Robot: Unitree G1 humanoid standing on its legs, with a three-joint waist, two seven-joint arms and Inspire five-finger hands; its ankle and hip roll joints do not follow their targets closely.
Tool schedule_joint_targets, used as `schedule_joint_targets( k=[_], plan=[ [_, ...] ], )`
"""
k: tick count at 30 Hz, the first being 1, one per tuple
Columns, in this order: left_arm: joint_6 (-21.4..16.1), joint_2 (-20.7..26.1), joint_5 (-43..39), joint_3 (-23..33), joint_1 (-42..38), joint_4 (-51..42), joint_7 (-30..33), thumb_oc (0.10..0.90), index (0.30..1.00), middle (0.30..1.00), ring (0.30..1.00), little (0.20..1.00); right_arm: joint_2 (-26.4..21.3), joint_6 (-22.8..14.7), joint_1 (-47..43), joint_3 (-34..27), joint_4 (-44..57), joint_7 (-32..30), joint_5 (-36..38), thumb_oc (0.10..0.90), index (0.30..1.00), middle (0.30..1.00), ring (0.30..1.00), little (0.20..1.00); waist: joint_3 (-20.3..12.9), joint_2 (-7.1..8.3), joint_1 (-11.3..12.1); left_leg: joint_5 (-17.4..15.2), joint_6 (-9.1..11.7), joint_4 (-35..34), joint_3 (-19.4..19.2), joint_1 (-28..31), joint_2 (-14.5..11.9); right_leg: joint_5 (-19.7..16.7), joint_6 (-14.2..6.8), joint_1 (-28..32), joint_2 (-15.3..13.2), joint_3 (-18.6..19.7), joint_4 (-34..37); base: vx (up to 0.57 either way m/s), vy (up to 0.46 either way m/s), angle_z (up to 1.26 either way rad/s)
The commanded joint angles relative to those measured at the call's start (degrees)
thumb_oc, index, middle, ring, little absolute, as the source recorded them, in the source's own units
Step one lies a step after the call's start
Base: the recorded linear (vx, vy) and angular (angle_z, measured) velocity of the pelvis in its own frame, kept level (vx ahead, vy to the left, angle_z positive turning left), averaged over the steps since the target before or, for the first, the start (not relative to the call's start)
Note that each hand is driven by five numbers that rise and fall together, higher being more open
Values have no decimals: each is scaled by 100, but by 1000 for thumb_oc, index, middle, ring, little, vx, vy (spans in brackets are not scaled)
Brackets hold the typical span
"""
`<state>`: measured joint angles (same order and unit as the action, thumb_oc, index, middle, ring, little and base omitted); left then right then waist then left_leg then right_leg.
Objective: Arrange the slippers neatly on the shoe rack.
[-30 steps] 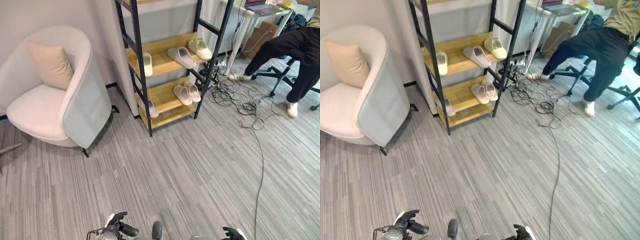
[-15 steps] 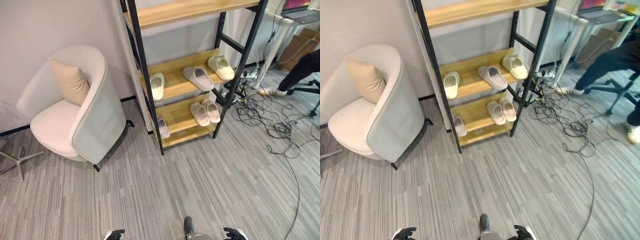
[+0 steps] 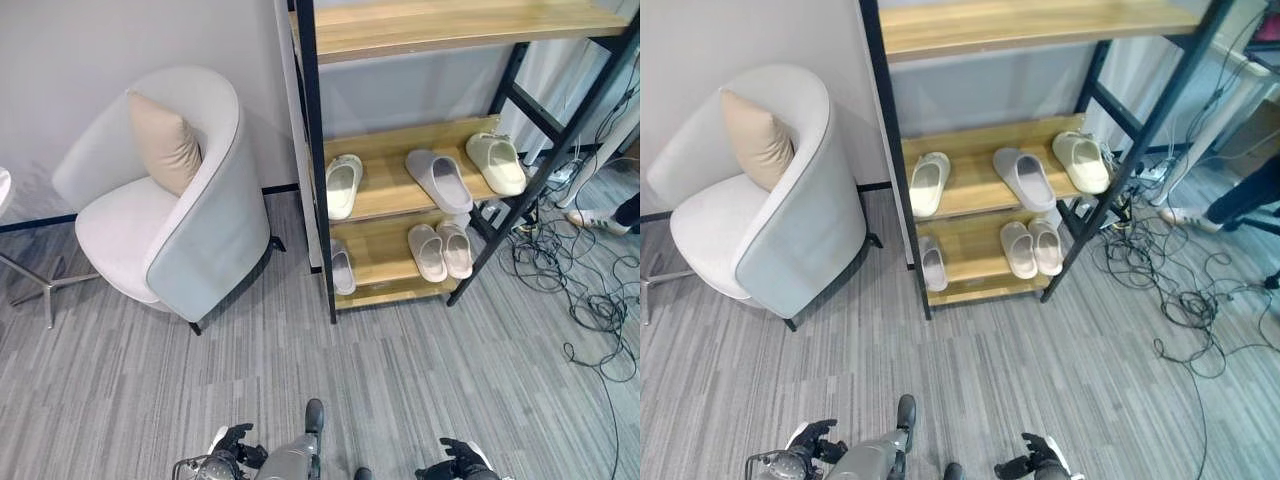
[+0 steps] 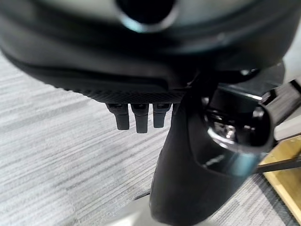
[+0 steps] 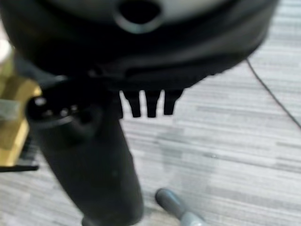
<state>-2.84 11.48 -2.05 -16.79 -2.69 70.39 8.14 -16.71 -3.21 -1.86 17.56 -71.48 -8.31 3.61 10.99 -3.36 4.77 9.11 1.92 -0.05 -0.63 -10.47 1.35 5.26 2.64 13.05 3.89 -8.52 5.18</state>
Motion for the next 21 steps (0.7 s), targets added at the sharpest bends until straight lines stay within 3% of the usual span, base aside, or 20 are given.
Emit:
schedule_joint_targets(
  k=[1, 3, 4, 5, 6, 9, 10, 12, 14, 17, 21],
  plan=[
    [-18, -117, 73, 31, -15, 140, 9, 800, 900, 900, 900, 900, -29, -106, 101, -90, 194, -73, -198, 800, 900, 900, 900, 900, -255, 248, 252, -483, -322, 141, -68, 248, 409, 299, -811, -265, -235, 530, -1688, 277, 62, -42],
    [-9, -74, 71, 40, -59, 100, 1, 800, 900, 900, 900, 900, -52, -82, 72, -103, 212, -14, -282, 800, 900, 900, 900, 900, -238, 181, 149, -657, -437, 42, 0, 574, 356, -369, -1189, -958, -445, 351, -3041, 239, 65, -31],
    [-9, -47, 85, 17, -78, 90, -7, 800, 900, 900, 900, 900, -61, -88, 82, -128, 242, -4, -287, 800, 900, 900, 900, 900, -210, 112, 70, -723, -463, 22, 23, 728, 301, -537, -1281, -1242, -519, 238, -3520, 244, 60, -4],
    [-6, -34, 80, -18, -95, 80, 24, 800, 900, 900, 900, 900, -54, -91, 91, -137, 286, -9, -318, 800, 900, 900, 900, 900, -191, 9, -9, -829, -481, 5, 49, 899, 226, -605, -1282, -1477, -672, 52, -3766, 295, 40, 28],
    [-8, -29, 84, -43, -114, 67, 29, 800, 900, 900, 900, 900, -55, -89, 88, -141, 297, -25, -329, 800, 900, 900, 900, 900, -169, -40, -82, -900, -480, -39, 90, 1051, 218, -439, -1205, -1596, -894, -190, -3716, 299, 5, 48],
    [-22, -50, 93, -85, -166, 45, 0, 800, 900, 900, 900, 900, -48, -94, 71, -129, 266, -34, -342, 800, 900, 900, 900, 900, -173, -138, -141, -1077, -420, -114, 215, 1345, 112, -127, -962, -1813, -1172, -504, -2846, 315, -140, 46],
    [-30, -65, 130, -84, -173, 70, -11, 800, 900, 900, 900, 900, -61, -72, 57, -139, 278, -7, -328, 800, 900, 900, 900, 900, -172, -84, -191, -1162, -339, -123, 285, 1427, 102, -358, -994, -1943, -1336, -425, -1890, 377, -303, 34],
    [-51, -73, 168, -53, -188, 147, 41, 800, 900, 900, 900, 900, -90, -52, 12, -166, 292, 0, -290, 800, 900, 900, 900, 900, -138, -38, -270, -1277, -235, -189, 397, 1618, 61, -747, -1142, -2083, -1461, -80, -974, 324, -286, 20],
    [-71, -56, 176, 4, -201, 191, 83, 800, 900, 900, 900, 900, -149, -38, -19, -221, 310, 31, -253, 800, 900, 900, 900, 900, -100, -64, -340, -1381, -141, -258, 482, 1832, -59, -1002, -1280, -2284, -1556, 227, -642, 233, -218, 10],
    [-83, -65, 161, 35, -181, 236, 103, 800, 900, 900, 900, 900, -153, -35, -9, -219, 280, 41, -263, 800, 900, 900, 900, 900, -88, -50, -366, -1488, -62, -257, 527, 2006, -155, -1119, -1316, -2322, -1604, 334, -680, 195, -246, 4],
    [-103, -132, 110, 102, -78, 311, 92, 800, 900, 900, 900, 900, -123, -49, 49, -180, 221, 61, -316, 800, 900, 900, 900, 900, -312, 18, -303, -1664, 128, -221, 664, 2172, -395, -1120, -1282, -2020, -1569, 208, -597, 257, -348, 23]
  ],
)
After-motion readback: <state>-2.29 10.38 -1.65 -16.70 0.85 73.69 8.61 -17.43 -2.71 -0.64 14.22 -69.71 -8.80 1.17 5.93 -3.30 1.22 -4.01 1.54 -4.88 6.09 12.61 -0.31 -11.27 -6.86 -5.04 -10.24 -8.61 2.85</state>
